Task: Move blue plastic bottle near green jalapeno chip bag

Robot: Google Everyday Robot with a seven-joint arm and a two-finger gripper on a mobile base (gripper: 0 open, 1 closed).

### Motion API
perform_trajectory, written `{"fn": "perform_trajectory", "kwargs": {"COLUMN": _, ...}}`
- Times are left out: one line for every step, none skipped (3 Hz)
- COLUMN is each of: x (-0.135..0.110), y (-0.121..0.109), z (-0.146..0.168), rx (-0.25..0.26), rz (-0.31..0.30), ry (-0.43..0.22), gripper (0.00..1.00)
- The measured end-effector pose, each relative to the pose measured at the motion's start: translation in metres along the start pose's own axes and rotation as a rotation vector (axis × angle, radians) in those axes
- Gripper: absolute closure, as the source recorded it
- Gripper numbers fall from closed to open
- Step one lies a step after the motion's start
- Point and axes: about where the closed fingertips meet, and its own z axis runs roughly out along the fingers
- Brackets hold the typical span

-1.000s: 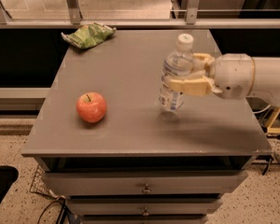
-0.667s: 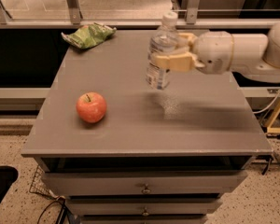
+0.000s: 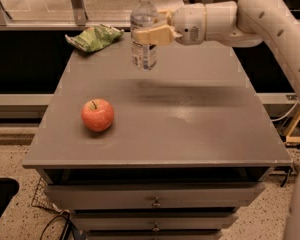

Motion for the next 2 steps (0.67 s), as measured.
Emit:
{"fn": "perform_trajectory", "kwargs": {"x": 0.004, "y": -0.036, "z": 0.032, "rx": 0.003, "rz": 0.015, "ry": 0.023, "gripper": 1.00}}
{"fn": "perform_trajectory", "kwargs": {"x": 0.006, "y": -0.065, "z": 0.069, "rx": 0.029, "rz": 0.037, "ry": 0.027, "gripper": 1.00}}
